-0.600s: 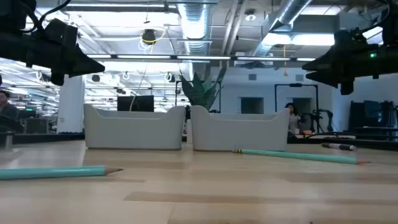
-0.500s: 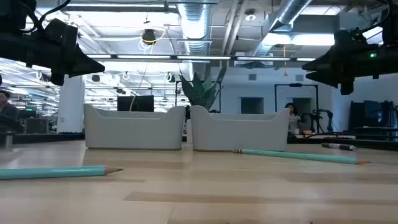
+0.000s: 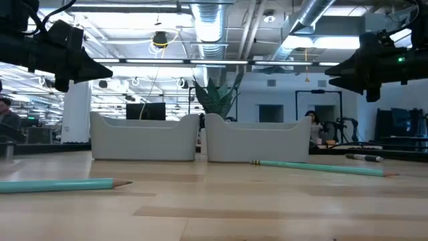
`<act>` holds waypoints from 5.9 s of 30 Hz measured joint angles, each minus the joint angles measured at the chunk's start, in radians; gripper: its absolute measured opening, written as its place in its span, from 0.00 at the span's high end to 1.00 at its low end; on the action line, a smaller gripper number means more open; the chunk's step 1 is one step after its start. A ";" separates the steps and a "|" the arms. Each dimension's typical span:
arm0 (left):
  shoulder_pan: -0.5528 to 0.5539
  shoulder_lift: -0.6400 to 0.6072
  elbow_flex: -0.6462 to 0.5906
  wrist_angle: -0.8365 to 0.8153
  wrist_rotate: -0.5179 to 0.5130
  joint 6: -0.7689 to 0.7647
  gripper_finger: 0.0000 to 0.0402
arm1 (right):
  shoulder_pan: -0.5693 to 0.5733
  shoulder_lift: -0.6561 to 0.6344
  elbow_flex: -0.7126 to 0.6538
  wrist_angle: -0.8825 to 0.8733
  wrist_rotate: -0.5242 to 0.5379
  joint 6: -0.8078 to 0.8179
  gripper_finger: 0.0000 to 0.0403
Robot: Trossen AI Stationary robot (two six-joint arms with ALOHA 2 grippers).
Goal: Sort pens & pencils
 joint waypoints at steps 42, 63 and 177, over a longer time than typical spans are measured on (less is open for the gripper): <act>0.000 0.000 0.000 0.000 0.000 0.000 1.00 | 0.000 0.000 0.000 0.000 0.000 0.000 0.44; 0.000 0.000 0.000 0.000 0.000 0.000 1.00 | 0.000 0.000 0.000 0.000 0.000 0.000 0.44; 0.000 0.000 0.002 0.016 -0.126 0.096 1.00 | -0.015 1.315 1.279 -1.570 0.273 0.620 0.44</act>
